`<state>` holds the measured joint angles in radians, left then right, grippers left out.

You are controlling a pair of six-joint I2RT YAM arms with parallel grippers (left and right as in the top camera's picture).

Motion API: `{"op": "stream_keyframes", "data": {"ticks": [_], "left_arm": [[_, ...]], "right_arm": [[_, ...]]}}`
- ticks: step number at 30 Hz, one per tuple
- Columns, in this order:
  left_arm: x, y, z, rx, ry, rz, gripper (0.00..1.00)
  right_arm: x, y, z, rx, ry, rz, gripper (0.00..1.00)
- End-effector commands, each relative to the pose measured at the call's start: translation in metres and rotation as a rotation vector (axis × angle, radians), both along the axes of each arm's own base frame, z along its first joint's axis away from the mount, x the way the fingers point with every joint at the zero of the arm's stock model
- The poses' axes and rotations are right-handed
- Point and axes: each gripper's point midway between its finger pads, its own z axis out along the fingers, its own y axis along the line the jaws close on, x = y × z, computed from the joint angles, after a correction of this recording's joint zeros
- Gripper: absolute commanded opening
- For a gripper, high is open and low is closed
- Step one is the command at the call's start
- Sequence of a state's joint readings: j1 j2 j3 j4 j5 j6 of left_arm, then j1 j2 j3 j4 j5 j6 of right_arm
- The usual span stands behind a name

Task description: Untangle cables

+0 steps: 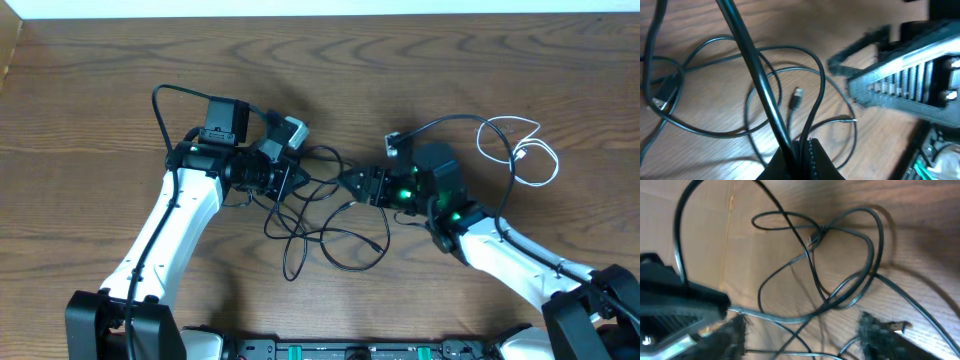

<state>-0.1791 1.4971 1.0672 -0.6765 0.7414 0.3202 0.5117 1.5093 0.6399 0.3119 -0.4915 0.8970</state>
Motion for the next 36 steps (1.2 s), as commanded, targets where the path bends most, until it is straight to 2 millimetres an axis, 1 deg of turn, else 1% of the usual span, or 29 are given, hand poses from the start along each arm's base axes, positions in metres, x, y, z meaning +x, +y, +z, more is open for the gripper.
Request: {"op": "stream_keyframes", "data": {"ticks": [1, 4, 6, 10, 12, 14, 15, 17, 19, 23, 27, 33, 35, 36], "left_arm": [[-0.008, -0.013, 0.012, -0.102, -0.023, -0.093, 0.08], [-0.013, -0.018, 0.017, -0.142, -0.029, -0.131, 0.08], [-0.017, -0.021, 0.021, -0.169, -0.038, -0.159, 0.08], [-0.018, -0.022, 0.022, -0.179, -0.037, -0.166, 0.08], [-0.018, -0.022, 0.022, -0.175, -0.039, -0.164, 0.08], [-0.016, -0.020, 0.020, -0.161, -0.043, -0.159, 0.08], [-0.014, -0.018, 0.017, -0.139, -0.050, -0.152, 0.08], [-0.012, -0.016, 0.015, -0.117, -0.051, -0.141, 0.08], [-0.008, -0.012, 0.012, -0.095, -0.045, -0.111, 0.08], [0.000, -0.004, 0.011, -0.085, -0.034, -0.052, 0.08], [0.008, 0.008, 0.011, -0.090, -0.021, 0.008, 0.08], [0.018, 0.026, 0.010, -0.082, -0.007, 0.088, 0.08], [0.027, 0.041, 0.001, -0.021, 0.022, 0.194, 0.08], [0.034, 0.053, -0.006, 0.038, 0.044, 0.288, 0.08]], "right_arm": [[0.005, 0.003, 0.002, 0.016, 0.035, -0.097, 0.75], [0.005, 0.008, 0.005, 0.032, 0.038, -0.121, 0.75], [0.007, 0.007, 0.003, 0.029, 0.047, -0.157, 0.73], [0.008, 0.008, -0.002, 0.009, 0.044, -0.183, 0.62], [0.006, 0.009, -0.006, -0.008, 0.049, -0.186, 0.48], [0.005, 0.007, -0.013, -0.041, 0.051, -0.189, 0.29], [0.004, 0.003, -0.019, -0.077, 0.044, -0.186, 0.15], [0.002, -0.003, -0.028, -0.131, 0.044, -0.189, 0.01], [0.000, -0.014, -0.041, -0.203, 0.061, -0.209, 0.01], [-0.007, -0.042, -0.067, -0.354, 0.118, -0.284, 0.01], [-0.011, -0.061, -0.079, -0.460, 0.124, -0.311, 0.01], [-0.011, -0.064, -0.080, -0.482, 0.114, -0.308, 0.01], [-0.011, -0.066, -0.080, -0.492, 0.111, -0.318, 0.01], [-0.011, -0.068, -0.081, -0.499, 0.112, -0.321, 0.01]]}}
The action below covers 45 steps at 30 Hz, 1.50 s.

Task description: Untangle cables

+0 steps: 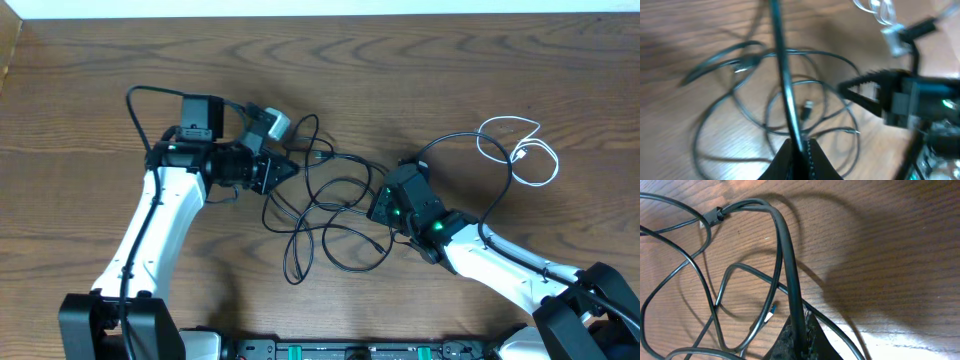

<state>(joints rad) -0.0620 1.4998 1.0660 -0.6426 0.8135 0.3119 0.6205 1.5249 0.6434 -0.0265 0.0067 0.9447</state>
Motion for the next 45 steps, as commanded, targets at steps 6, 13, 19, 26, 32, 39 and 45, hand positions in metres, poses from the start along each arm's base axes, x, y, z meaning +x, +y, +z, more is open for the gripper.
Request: {"op": "stream_keyframes", "data": {"ticks": [6, 13, 19, 26, 32, 39, 45], "left_arm": [[0.018, 0.140, -0.052, 0.494, 0.254, 0.973, 0.08], [0.004, 0.178, -0.054, 0.566, 0.300, 1.163, 0.08], [-0.013, 0.213, -0.060, 0.544, 0.393, 1.324, 0.08], [-0.034, 0.242, -0.069, 0.468, 0.508, 1.566, 0.08], [-0.042, 0.249, -0.076, 0.448, 0.540, 1.629, 0.08], [-0.033, 0.235, -0.078, 0.363, 0.565, 1.580, 0.33], [-0.029, 0.221, -0.079, 0.325, 0.583, 1.488, 0.67]], "right_arm": [[0.001, -0.026, -0.011, -0.136, -0.009, -0.053, 0.01], [0.001, -0.043, -0.014, -0.202, -0.008, -0.097, 0.01], [0.000, -0.075, -0.021, -0.299, 0.025, -0.170, 0.01], [-0.002, -0.090, -0.024, -0.318, 0.057, -0.204, 0.01], [-0.002, -0.090, -0.024, -0.318, 0.056, -0.205, 0.01], [-0.002, -0.090, -0.024, -0.318, 0.056, -0.204, 0.01], [-0.003, -0.088, -0.025, -0.309, 0.062, -0.197, 0.01]]}}
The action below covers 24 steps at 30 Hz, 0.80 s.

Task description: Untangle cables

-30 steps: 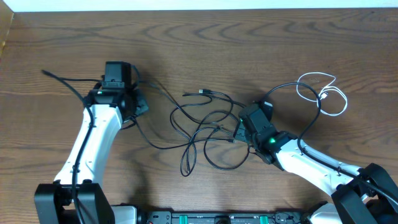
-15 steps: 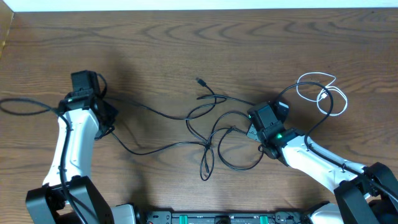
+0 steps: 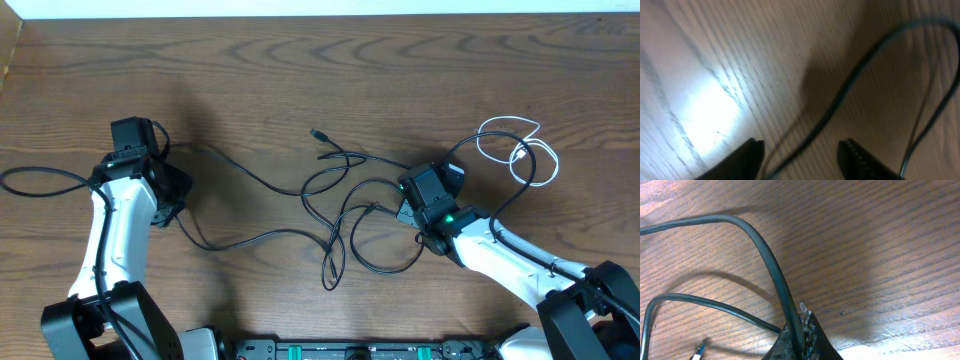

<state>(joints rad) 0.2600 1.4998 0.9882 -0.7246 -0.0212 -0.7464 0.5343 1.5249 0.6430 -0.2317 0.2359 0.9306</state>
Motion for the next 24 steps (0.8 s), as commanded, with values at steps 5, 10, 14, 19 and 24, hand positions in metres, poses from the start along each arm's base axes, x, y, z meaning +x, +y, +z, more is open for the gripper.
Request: {"op": "stream_keyframes", "data": {"ticks": [5, 10, 14, 19, 24], "left_arm": [[0.004, -0.017, -0.004, -0.035, -0.002, -0.071, 0.76], [0.014, -0.039, -0.003, -0.006, -0.017, -0.206, 0.80], [0.021, -0.066, -0.004, 0.014, -0.027, -0.336, 0.80], [0.019, -0.097, -0.008, -0.001, -0.006, -0.432, 0.80], [0.022, -0.151, -0.006, -0.073, -0.053, -0.585, 0.80]], "right_arm": [[-0.001, -0.005, -0.002, -0.027, 0.002, -0.001, 0.01], [-0.001, -0.005, -0.002, -0.027, 0.002, -0.001, 0.01], [0.000, -0.005, -0.002, -0.025, -0.001, -0.001, 0.01], [0.001, -0.004, -0.001, -0.022, -0.007, -0.001, 0.01], [0.004, -0.002, 0.000, -0.011, -0.017, 0.001, 0.01]]}}
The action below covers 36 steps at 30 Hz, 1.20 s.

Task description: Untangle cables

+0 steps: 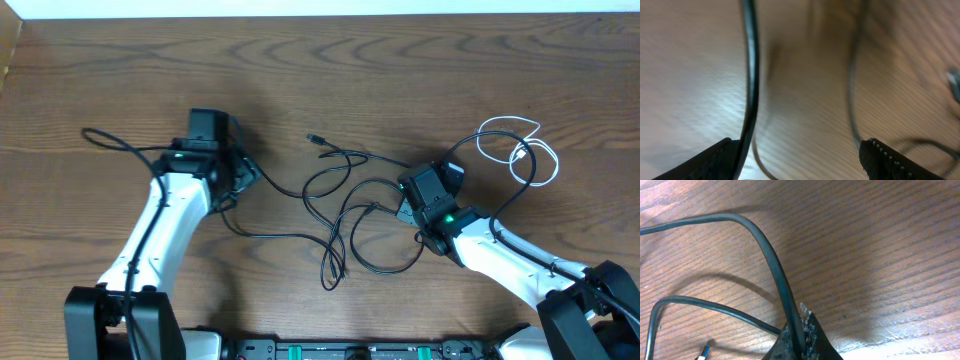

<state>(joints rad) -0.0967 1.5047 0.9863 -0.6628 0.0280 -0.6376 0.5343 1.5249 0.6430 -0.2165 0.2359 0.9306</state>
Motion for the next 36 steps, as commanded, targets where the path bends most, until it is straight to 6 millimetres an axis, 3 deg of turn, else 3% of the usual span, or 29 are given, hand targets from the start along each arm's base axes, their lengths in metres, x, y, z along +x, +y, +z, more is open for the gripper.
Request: {"op": "stream_keyframes", "data": {"ticks": [1, 10, 14, 25, 36], "left_arm": [[-0.002, -0.047, -0.005, -0.078, -0.009, -0.167, 0.80], [0.003, -0.124, 0.008, -0.114, -0.136, -0.484, 0.80], [-0.007, -0.141, 0.005, -0.092, -0.129, -0.556, 0.80], [-0.023, -0.143, -0.038, -0.034, 0.015, -0.585, 0.80], [-0.033, -0.140, -0.042, -0.029, 0.060, -0.609, 0.79]], "right_arm": [[0.001, -0.003, -0.002, -0.015, -0.004, 0.002, 0.01], [0.000, 0.008, -0.002, 0.035, 0.008, 0.028, 0.01], [0.000, 0.008, -0.002, 0.035, 0.008, 0.028, 0.01], [0.000, 0.011, -0.001, 0.053, 0.009, 0.037, 0.01], [0.003, 0.023, 0.002, 0.083, -0.005, 0.113, 0.01]]}}
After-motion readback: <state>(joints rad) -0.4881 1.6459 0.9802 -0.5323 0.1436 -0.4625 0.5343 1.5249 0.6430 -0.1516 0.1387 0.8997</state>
